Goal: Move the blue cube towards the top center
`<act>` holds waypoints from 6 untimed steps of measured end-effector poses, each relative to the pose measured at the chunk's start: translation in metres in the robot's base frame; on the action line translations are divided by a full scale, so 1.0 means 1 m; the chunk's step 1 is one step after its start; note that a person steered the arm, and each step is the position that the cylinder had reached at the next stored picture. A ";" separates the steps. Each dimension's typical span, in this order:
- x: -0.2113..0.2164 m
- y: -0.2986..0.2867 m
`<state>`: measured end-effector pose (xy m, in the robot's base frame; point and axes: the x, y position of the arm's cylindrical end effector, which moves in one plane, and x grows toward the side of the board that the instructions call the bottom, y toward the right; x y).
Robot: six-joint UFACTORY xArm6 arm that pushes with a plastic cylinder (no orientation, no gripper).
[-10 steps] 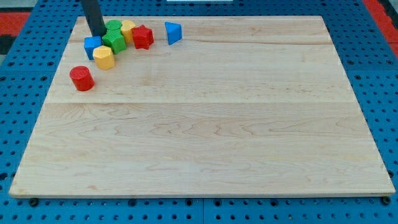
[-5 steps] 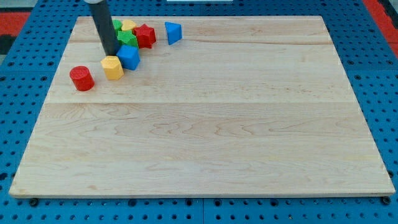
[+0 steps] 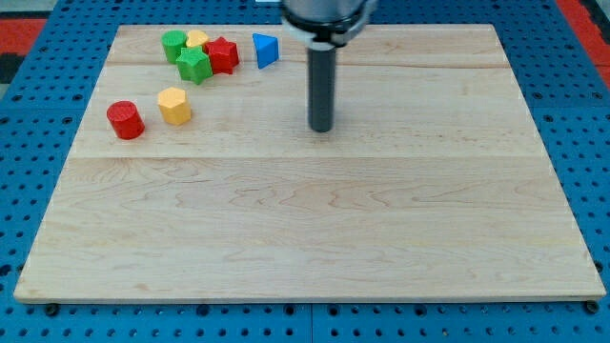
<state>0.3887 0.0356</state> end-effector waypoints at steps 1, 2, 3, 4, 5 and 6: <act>-0.022 0.007; -0.009 0.001; -0.008 -0.016; -0.031 -0.017; -0.050 -0.020; -0.051 -0.038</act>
<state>0.3375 -0.0026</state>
